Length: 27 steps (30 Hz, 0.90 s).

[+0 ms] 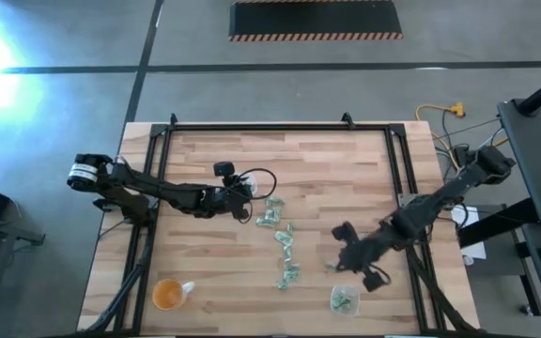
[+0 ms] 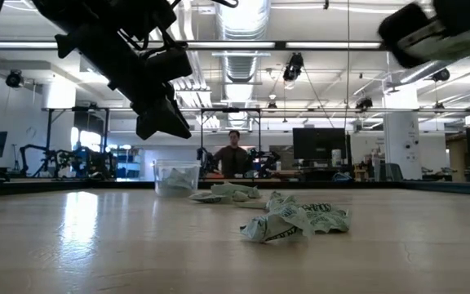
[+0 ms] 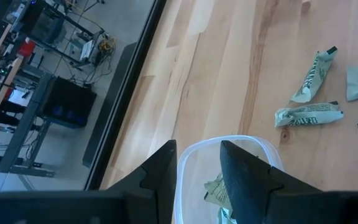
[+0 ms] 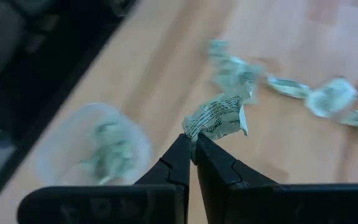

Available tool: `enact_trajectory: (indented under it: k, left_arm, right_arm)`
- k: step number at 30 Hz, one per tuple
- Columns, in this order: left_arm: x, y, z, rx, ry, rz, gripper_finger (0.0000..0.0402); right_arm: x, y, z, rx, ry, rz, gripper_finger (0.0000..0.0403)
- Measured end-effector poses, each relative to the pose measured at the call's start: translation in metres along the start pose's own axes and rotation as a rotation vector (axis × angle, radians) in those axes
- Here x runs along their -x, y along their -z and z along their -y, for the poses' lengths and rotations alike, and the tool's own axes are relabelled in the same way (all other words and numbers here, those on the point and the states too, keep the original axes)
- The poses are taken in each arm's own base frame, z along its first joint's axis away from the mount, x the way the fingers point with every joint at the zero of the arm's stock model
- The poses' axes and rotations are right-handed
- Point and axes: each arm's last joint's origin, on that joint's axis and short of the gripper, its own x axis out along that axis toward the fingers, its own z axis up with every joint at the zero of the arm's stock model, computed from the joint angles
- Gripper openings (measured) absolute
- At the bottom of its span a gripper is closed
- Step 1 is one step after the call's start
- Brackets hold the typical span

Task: Pick and place Stevia / Truvia into bins
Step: Put the stevia packet into the bottom transparent container

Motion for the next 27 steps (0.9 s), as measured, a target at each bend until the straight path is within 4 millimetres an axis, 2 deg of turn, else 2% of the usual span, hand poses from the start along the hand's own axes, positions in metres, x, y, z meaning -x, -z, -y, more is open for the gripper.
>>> enact_trajectory:
  k: [5,13,21,27]
  left_arm:
    - [0.000,0.000,0.000,0.000,0.001,0.001,0.0107]
    - [0.001,0.000,0.001,-0.001,0.003,0.003,0.0107]
    - [0.001,-0.001,0.001,0.000,0.003,0.005,0.0107]
    - [0.001,-0.001,0.001,0.000,0.003,0.006,0.0107]
  right_arm:
    - [0.001,0.004,-0.026,0.039,-0.072,-0.002,0.0012]
    - [-0.012,0.008,-0.051,0.074,-0.135,0.001,0.0013]
    - [-0.042,0.019,-0.058,0.031,-0.130,-0.089,0.0013]
    - [-0.045,0.021,-0.060,-0.011,-0.132,-0.106,0.0013]
